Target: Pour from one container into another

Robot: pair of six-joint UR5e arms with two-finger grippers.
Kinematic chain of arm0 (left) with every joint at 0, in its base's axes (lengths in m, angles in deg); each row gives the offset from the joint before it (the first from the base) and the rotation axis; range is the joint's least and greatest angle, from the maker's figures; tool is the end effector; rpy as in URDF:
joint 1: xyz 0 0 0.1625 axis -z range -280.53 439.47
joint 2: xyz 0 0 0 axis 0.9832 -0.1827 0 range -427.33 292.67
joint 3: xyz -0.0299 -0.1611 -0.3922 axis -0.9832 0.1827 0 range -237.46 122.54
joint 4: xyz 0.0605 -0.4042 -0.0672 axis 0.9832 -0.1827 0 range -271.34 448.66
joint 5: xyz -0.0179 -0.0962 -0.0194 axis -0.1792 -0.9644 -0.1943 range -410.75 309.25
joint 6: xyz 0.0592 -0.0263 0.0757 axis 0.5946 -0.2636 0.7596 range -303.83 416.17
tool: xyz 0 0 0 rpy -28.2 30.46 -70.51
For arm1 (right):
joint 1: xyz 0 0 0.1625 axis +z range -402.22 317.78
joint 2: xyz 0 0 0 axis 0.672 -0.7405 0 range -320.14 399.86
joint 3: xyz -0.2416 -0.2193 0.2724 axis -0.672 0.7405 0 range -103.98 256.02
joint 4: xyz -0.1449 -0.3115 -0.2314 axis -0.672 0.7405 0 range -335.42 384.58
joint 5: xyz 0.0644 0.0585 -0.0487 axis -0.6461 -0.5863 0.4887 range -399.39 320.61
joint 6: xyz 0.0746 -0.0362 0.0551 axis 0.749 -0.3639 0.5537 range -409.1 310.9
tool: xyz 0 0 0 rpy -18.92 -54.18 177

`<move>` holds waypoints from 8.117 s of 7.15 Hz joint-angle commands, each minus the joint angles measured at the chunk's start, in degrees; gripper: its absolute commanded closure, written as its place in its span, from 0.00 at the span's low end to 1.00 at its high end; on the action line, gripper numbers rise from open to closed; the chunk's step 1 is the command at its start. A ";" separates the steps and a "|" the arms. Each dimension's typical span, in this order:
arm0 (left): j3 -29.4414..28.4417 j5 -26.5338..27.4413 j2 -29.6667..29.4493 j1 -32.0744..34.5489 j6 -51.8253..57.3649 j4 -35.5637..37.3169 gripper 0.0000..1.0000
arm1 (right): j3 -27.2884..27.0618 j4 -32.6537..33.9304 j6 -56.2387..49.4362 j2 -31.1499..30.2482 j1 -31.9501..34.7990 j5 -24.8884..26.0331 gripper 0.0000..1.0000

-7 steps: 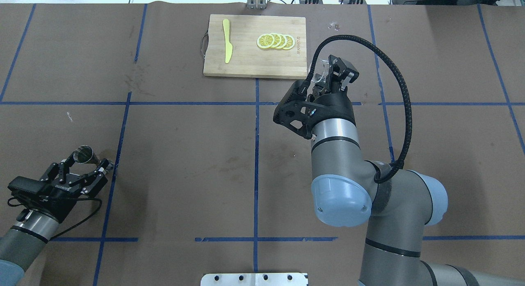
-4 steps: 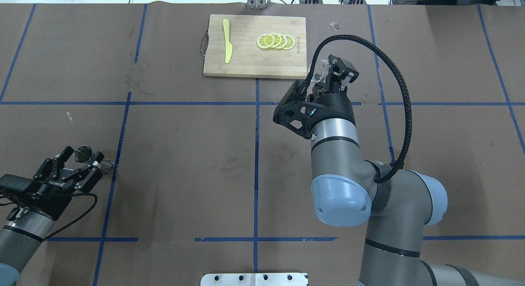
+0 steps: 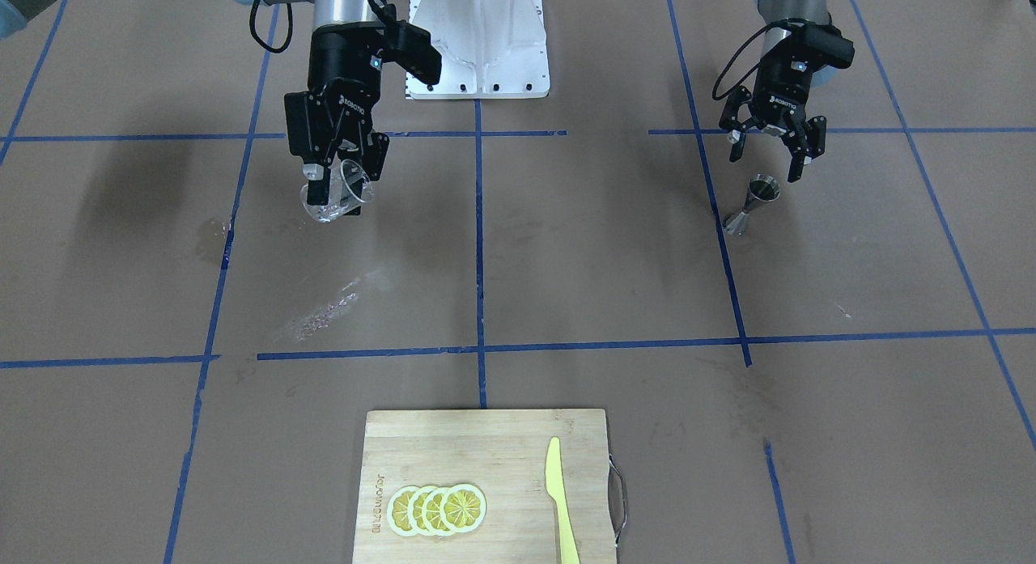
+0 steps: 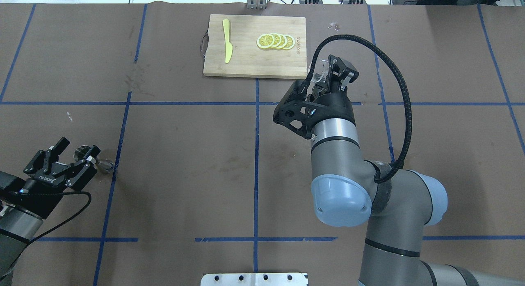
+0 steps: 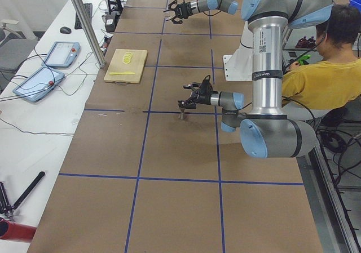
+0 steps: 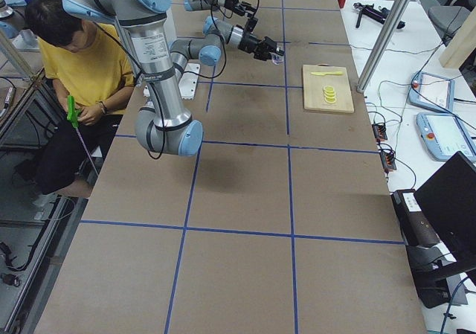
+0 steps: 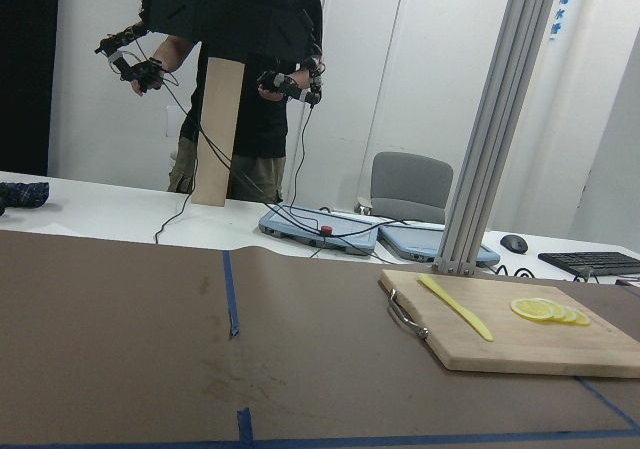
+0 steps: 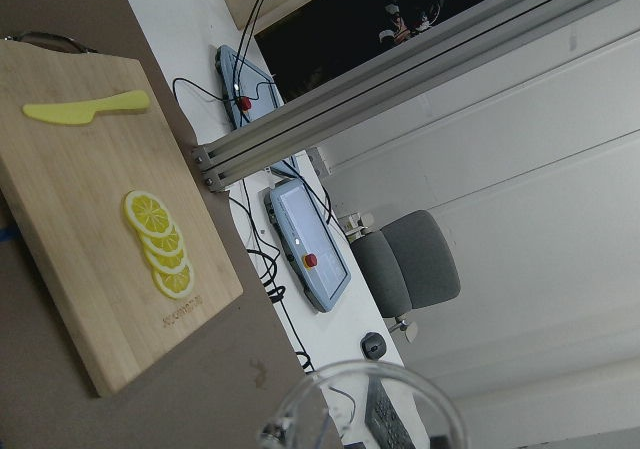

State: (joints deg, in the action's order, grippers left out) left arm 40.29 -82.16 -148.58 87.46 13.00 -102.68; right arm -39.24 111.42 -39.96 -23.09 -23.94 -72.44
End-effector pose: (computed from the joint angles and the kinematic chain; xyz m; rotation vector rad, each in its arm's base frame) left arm 0.3268 -0.2664 0.4819 1.3316 1.0222 -0.3829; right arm -0.4394 -0.3734 0.1793 1.2642 0.1207 -0.4633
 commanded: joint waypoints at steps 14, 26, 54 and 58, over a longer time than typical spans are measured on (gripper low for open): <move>-0.19 -79.15 -15.06 67.24 30.95 65.22 0.00 | -0.14 -0.09 -0.09 -0.16 0.00 0.00 1.00; -0.02 -103.58 -2.06 83.85 48.43 99.41 0.00 | -1.19 -6.84 2.78 -1.03 1.14 -2.72 1.00; 0.51 -103.67 -3.29 83.68 48.09 97.91 0.00 | 17.71 -48.60 67.75 -35.75 -11.33 2.81 1.00; 0.43 -103.67 -3.90 83.68 48.00 97.91 0.00 | 18.15 -48.69 68.73 -35.75 -12.39 2.81 0.83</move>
State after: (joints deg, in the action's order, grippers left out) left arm 40.79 -185.84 -152.08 171.14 61.03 -4.76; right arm -21.11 62.73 28.42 -58.84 -36.07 -69.62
